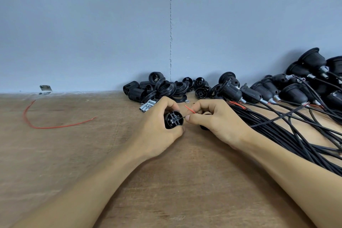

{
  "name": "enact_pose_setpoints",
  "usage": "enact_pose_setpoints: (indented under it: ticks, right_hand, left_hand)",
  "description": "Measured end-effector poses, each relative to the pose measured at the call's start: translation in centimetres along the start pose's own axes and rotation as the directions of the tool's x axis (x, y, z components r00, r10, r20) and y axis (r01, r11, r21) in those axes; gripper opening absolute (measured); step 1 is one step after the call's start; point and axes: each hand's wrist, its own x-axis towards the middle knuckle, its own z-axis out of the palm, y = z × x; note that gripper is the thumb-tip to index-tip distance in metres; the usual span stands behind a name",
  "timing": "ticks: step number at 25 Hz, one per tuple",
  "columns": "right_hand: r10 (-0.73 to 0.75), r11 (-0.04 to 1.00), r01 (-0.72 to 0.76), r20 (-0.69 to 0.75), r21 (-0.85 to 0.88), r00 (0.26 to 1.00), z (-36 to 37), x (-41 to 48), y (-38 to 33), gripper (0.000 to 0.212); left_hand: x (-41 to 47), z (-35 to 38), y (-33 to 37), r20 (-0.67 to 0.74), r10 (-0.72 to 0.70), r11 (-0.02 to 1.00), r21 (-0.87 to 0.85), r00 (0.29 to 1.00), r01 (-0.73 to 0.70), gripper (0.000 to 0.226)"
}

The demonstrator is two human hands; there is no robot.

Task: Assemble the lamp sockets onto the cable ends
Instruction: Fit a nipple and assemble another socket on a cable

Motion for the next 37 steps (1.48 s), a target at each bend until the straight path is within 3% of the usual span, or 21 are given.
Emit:
enact_pose_setpoints:
  ticks: [7, 12, 15, 20, 22, 25, 30, 37]
  right_hand:
    - [-0.010, 0.992, 0.002, -0.063, -0.128, 0.998, 0.2, 0.1, 0.4, 0.014]
    - [-0.185, 0.902, 0.121, -0.117, -0.415, 0.976, 0.6, -0.2, 0.3, 0.023]
    - [-0.243, 0.863, 0.169, -0.098, -0.477, 0.965, 0.6, -0.3, 0.3, 0.021]
    - [-0.249, 0.866, 0.177, -0.097, -0.467, 0.964, 0.8, -0.3, 0.6, 0.024]
    - [-0.230, 0.874, 0.160, -0.101, -0.460, 0.968, 0.9, -0.3, 0.7, 0.029]
    - [-0.198, 0.887, 0.134, -0.101, -0.442, 0.975, 1.0, -0.2, 0.9, 0.019]
    - [-0.133, 0.920, 0.085, -0.100, -0.383, 0.986, 1.1, 0.0, 0.9, 0.028]
    - [-0.096, 0.927, 0.060, -0.077, -0.371, 0.992, 1.2, -0.1, 1.0, 0.019]
  left_hand:
    - [0.0, 0.1, -0.2, -0.037, 0.024, 0.999, 0.036, 0.999, -0.022, 0.034]
    - [-0.2, 0.0, -0.1, -0.051, 0.037, 0.986, 0.167, 0.998, -0.028, 0.031]
    - [-0.3, 0.0, 0.1, -0.035, 0.048, 0.966, 0.255, 0.998, -0.038, 0.036]
    - [-0.3, -0.1, -0.3, -0.023, 0.109, 0.940, 0.327, 0.994, -0.096, 0.036]
    - [-0.3, -0.1, -0.4, -0.006, 0.100, 0.944, 0.316, 0.995, -0.093, 0.035]
    - [-0.3, -0.2, -0.3, 0.004, 0.098, 0.953, 0.289, 0.995, -0.095, 0.034]
    - [-0.3, -0.2, -0.3, 0.005, 0.088, 0.967, 0.239, 0.996, -0.087, 0.032]
    - [-0.4, -0.2, -0.2, 0.042, 0.110, 0.969, 0.220, 0.993, -0.116, 0.031]
